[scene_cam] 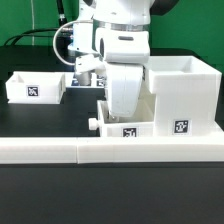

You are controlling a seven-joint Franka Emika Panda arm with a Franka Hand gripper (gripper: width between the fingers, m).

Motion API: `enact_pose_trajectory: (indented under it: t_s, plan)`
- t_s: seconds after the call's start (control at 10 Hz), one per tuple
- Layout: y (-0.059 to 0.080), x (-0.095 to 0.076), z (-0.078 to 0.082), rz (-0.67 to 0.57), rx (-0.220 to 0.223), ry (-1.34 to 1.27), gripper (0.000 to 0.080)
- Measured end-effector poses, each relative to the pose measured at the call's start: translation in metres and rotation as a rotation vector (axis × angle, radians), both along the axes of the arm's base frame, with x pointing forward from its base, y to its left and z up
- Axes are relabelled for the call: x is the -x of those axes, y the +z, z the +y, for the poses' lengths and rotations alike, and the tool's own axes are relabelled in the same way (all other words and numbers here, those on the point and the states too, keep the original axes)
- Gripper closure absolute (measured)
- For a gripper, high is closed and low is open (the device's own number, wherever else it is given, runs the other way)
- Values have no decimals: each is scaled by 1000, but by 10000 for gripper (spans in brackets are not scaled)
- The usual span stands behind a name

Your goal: Assemble drawer

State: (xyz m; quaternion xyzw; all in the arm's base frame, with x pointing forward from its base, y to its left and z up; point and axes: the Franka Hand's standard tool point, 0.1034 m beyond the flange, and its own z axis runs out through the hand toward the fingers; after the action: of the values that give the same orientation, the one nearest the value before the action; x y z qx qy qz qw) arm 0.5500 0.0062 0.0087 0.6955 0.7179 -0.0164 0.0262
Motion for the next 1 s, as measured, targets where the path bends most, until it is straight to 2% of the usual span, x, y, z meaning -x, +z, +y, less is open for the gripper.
enact_pose_trajectory:
  t_s: [0.3,0.5,1.0]
  plan:
    - [-1,-1,1,-25,-4,17,757]
    - [-1,0,8,-41,-7,-59,757]
    - [-1,1,7,-22,1,-83,757]
